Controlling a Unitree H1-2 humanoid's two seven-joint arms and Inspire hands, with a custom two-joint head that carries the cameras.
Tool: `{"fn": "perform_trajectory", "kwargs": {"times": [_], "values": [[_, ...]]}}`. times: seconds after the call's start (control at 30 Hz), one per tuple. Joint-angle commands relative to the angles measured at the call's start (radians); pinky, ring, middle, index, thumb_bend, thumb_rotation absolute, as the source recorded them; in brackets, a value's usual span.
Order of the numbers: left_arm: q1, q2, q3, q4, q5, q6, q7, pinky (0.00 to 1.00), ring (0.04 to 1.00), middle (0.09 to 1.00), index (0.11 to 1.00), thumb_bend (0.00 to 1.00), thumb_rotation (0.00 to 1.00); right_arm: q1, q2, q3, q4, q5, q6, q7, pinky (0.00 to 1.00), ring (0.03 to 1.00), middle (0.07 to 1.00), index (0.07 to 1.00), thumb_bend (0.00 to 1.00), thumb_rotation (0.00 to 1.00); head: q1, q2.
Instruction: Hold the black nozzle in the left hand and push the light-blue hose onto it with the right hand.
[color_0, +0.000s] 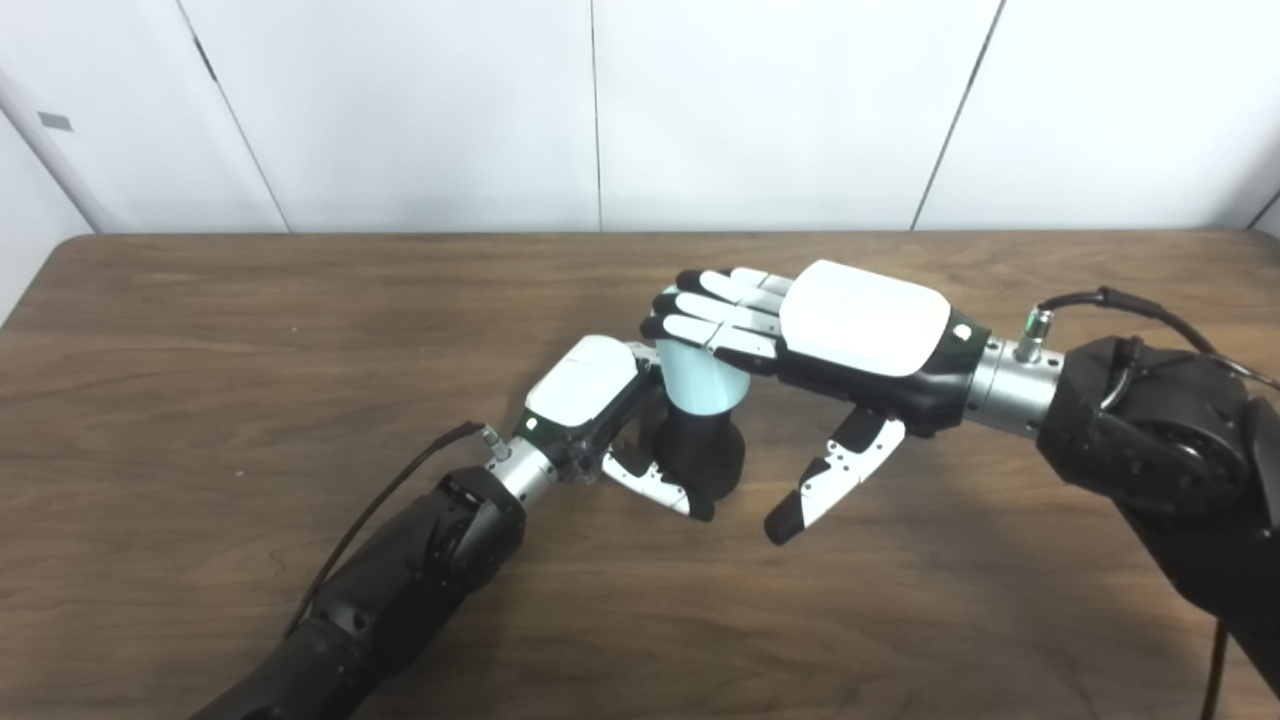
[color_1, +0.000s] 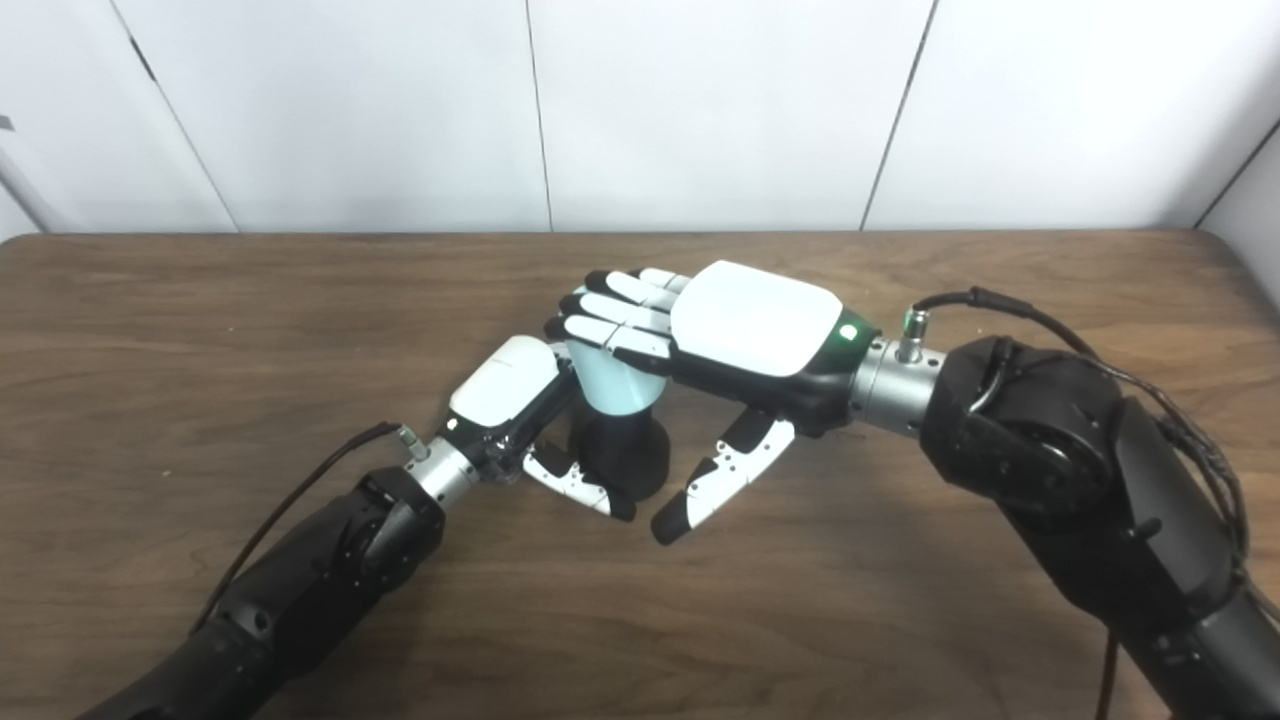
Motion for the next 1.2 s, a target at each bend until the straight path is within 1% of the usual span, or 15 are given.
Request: {"fn": "perform_trajectory", "kwargs": {"times": [0.0,0.17,0.2,0.33,0.47,0.67,0.83,1.0,1.1,1.17], "values": [[0.110,-0.021,-0.072,0.081,0.030,0.011,-0.141,0.72,0.631,0.476,0.489,0.53,0.00,0.002,-0.025,0.012,0.016,-0.005,-0.002,0.034,0.99,1.000,1.000,1.000,0.90,0.97,0.000,0.003],[0.110,-0.020,-0.073,0.077,0.029,0.013,-0.146,0.74,0.635,0.478,0.487,0.53,0.00,0.031,-0.025,0.000,0.014,-0.008,0.014,0.024,0.99,1.000,1.000,1.000,0.90,0.97,0.000,0.003],[0.110,-0.020,-0.072,0.074,0.029,0.014,-0.147,0.74,0.635,0.479,0.487,0.53,0.00,0.039,-0.025,-0.003,0.014,-0.007,0.017,0.021,0.99,1.000,1.000,1.000,0.90,0.97,0.002,0.009],[0.111,-0.018,-0.069,0.067,0.021,0.023,-0.158,0.74,0.635,0.478,0.487,0.53,0.00,0.093,-0.018,-0.019,0.011,-0.014,0.019,-0.011,0.96,1.000,1.000,1.000,0.89,0.97,0.002,0.009],[0.109,-0.015,-0.071,0.065,0.028,0.023,-0.158,0.74,0.635,0.486,0.482,0.53,0.00,0.142,-0.008,-0.032,0.010,-0.009,0.034,-0.042,0.95,1.000,1.000,1.000,0.87,0.96,0.003,0.013],[0.108,-0.016,-0.069,0.066,0.023,0.024,-0.162,0.72,0.633,0.485,0.483,0.53,0.00,0.193,0.022,-0.057,0.017,0.000,0.050,-0.098,0.99,1.000,1.000,1.000,0.83,0.97,0.005,0.016],[0.107,-0.016,-0.069,0.068,0.023,0.022,-0.161,0.72,0.631,0.483,0.484,0.53,0.00,0.210,0.037,-0.061,0.024,-0.008,0.053,-0.123,1.00,1.000,1.000,1.000,0.82,1.00,0.004,0.016],[0.108,-0.015,-0.069,0.066,0.022,0.023,-0.161,0.70,0.629,0.481,0.485,0.53,0.00,0.206,0.040,-0.059,0.027,-0.010,0.062,-0.121,1.00,1.000,1.000,1.000,0.81,0.98,0.002,0.018],[0.108,-0.016,-0.070,0.064,0.022,0.027,-0.166,0.71,0.632,0.485,0.483,0.53,0.00,0.198,0.038,-0.059,0.030,-0.008,0.047,-0.125,1.00,1.000,1.000,1.000,0.81,0.97,0.002,0.018],[0.108,-0.017,-0.070,0.066,0.022,0.026,-0.165,0.71,0.635,0.484,0.484,0.53,0.00,0.184,0.033,-0.054,0.034,-0.005,0.023,-0.128,0.99,1.000,1.000,1.000,0.79,0.96,0.000,0.018]]}}
